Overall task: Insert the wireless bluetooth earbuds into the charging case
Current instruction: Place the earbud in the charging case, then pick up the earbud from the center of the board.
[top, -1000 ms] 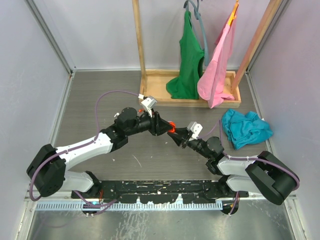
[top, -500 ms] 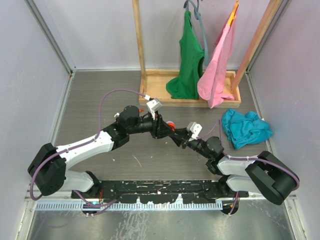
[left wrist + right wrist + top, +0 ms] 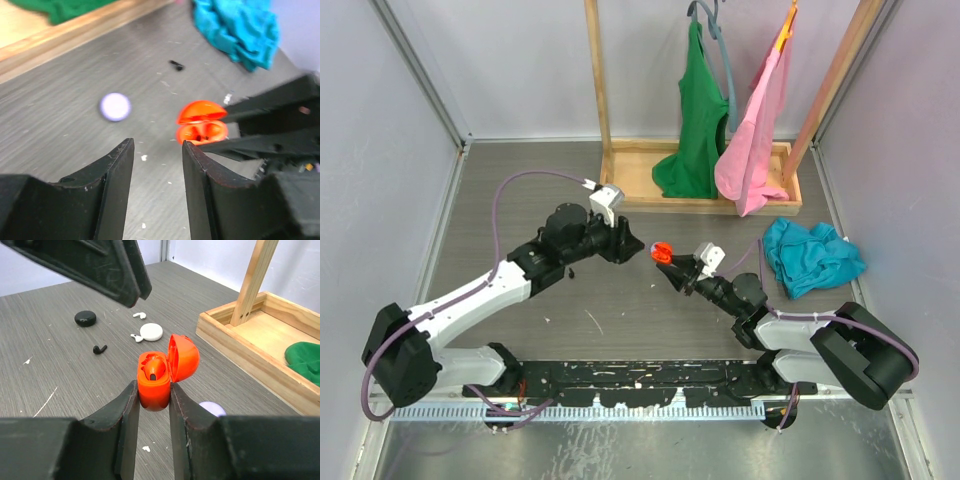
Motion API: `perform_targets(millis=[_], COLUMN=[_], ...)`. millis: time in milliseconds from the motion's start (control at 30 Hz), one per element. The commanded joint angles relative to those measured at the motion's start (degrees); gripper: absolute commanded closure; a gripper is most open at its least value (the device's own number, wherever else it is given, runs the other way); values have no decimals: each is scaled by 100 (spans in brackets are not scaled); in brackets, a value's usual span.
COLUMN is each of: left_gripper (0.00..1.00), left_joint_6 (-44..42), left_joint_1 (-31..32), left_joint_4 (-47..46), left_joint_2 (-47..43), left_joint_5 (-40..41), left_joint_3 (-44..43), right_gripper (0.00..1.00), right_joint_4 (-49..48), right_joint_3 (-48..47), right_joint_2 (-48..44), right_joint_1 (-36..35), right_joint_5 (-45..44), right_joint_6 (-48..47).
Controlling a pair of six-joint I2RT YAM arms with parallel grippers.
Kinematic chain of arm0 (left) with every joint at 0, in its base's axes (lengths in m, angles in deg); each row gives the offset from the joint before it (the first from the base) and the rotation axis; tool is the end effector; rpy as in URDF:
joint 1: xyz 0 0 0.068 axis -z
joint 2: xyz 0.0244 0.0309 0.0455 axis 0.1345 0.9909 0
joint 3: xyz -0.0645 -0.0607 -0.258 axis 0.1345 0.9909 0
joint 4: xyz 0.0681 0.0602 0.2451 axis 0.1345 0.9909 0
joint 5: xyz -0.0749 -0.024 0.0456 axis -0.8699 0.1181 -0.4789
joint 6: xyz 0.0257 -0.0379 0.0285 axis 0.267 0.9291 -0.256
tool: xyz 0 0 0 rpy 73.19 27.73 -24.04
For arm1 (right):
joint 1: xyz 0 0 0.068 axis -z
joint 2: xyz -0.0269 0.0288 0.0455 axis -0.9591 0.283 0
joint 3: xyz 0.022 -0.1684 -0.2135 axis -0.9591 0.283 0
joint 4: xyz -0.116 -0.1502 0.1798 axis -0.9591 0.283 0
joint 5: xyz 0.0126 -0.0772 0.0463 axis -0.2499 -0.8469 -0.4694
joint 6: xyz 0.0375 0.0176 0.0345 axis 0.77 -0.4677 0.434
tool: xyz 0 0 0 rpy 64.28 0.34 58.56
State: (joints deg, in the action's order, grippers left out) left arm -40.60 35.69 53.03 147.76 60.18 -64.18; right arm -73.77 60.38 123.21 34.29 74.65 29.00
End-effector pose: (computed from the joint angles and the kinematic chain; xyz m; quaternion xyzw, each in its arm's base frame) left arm 0.2003 -0.2004 0.2963 0.2420 0.7694 -0.3757 0.4563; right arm 0.1486 0.1328 0.1853 -0.3197 0.5735 0.3111 0.6871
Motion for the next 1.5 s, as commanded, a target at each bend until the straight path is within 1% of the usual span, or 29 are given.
perform_targets(millis=[0,67,167,300,433,733,1033,1300,1467], left_gripper=[54,54,54,54,54,54,59,61,65], left_joint_6=[-167,-110,-30,-69,-204,-437,-524,-524,-496], left_joint_1=[-362,-527,-820,-1059,-1220,-1459,-1613,-1682,-1708], left_joint_4=[564,710,925,1042,1247,1488,1563,1580,1601], left_joint_2=[211,597,1100,1842,2462,3491,4184,4468,4611], left_joint_5=[1069,1363,1597,1921,2183,2480,2548,2405,2329], left_joint_3=[-400,-587,-879,-1258,-1662,-2313,-2805,-2982,-3069], right_gripper=[99,99,99,99,99,99,99,99,99], right_joint_4=[-275,-284,-291,-285,-284,-257,-250,-221,-210], right_joint_3=[-142,-132,-121,-123,-138,-158,-175,-179,-190], right_joint_2=[32,61,60,79,133,177,223,245,245], right_joint_1=[-9,-8,-6,-11,-4,-10,-8,-3,-10], right_joint_5=[-260,-287,-316,-345,-348,-319,-320,-317,-310], right_joint_6=[-133,-149,-171,-194,-215,-241,-255,-275,-275])
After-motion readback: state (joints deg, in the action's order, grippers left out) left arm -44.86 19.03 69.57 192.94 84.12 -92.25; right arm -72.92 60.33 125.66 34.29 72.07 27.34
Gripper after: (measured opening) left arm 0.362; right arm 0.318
